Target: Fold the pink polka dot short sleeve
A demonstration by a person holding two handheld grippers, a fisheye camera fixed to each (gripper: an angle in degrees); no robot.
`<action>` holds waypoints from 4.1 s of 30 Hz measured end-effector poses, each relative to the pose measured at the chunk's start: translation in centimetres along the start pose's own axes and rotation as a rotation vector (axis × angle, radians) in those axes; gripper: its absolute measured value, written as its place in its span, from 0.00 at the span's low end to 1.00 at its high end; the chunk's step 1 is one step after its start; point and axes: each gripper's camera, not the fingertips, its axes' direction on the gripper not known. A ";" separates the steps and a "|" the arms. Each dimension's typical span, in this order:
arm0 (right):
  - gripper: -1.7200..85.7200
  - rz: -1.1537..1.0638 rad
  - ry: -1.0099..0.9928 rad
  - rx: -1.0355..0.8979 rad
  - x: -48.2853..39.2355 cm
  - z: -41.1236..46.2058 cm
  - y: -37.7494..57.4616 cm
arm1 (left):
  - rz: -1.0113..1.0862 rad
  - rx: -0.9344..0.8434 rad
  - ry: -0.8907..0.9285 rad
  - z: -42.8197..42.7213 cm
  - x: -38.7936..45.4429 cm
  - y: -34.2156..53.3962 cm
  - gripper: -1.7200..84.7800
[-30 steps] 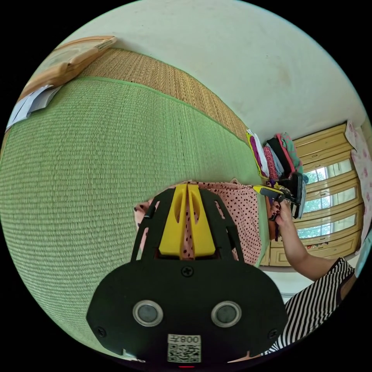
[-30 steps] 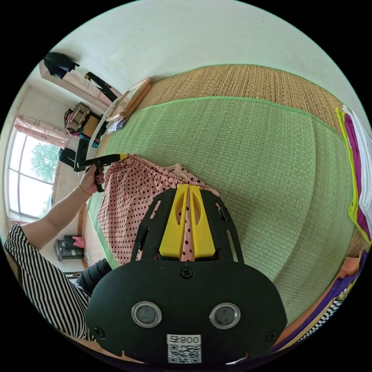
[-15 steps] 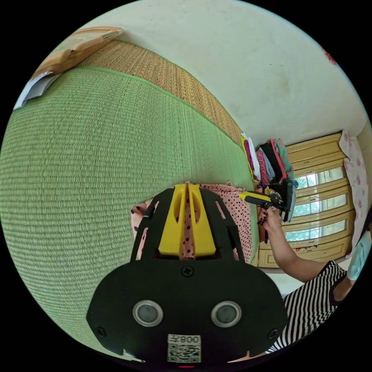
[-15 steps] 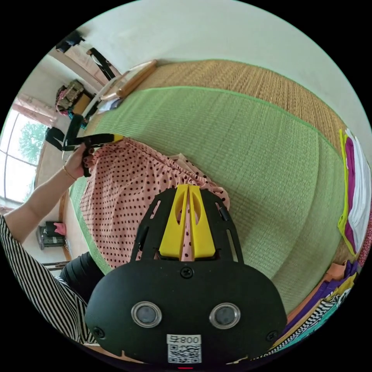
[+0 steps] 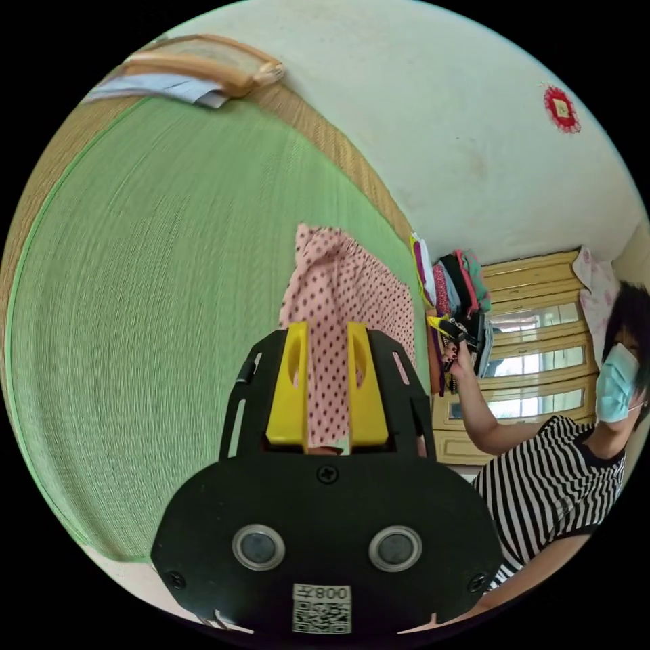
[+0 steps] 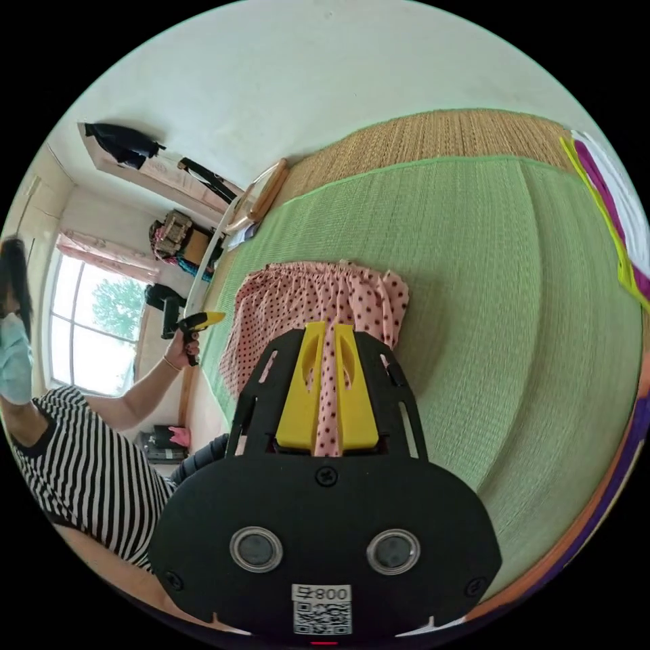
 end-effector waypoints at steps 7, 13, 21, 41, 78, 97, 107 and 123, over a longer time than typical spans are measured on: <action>0.11 0.195 -0.101 -0.070 1.3 -2.3 13.2 | -0.158 -0.093 0.021 0.3 -5.4 9.0 0.12; 0.10 0.257 -0.042 -0.109 1.2 -1.8 16.7 | -0.151 -0.118 0.015 1.9 -6.8 11.1 0.05; 0.08 0.291 -0.040 -0.098 1.3 -3.6 18.2 | -0.113 -0.111 0.019 2.4 -8.5 13.4 0.03; 0.02 0.235 -0.130 -0.197 -2.0 -5.0 22.5 | -0.178 -0.144 -0.045 10.5 -21.4 24.4 0.03; 0.04 0.149 -0.173 -0.058 -6.0 -7.5 20.4 | 0.836 -0.340 -0.325 62.9 -6.2 45.9 0.03; 0.15 0.214 0.154 -0.063 3.8 5.0 0.5 | 0.765 -0.425 -0.179 68.8 -12.5 47.9 0.03; 0.08 0.228 0.091 -0.049 6.7 8.7 -0.9 | 0.740 -0.433 -0.137 66.0 -12.4 47.0 0.03; 0.03 0.247 0.016 0.051 11.3 7.3 0.5 | 0.705 -0.365 0.010 51.1 -7.1 44.0 0.03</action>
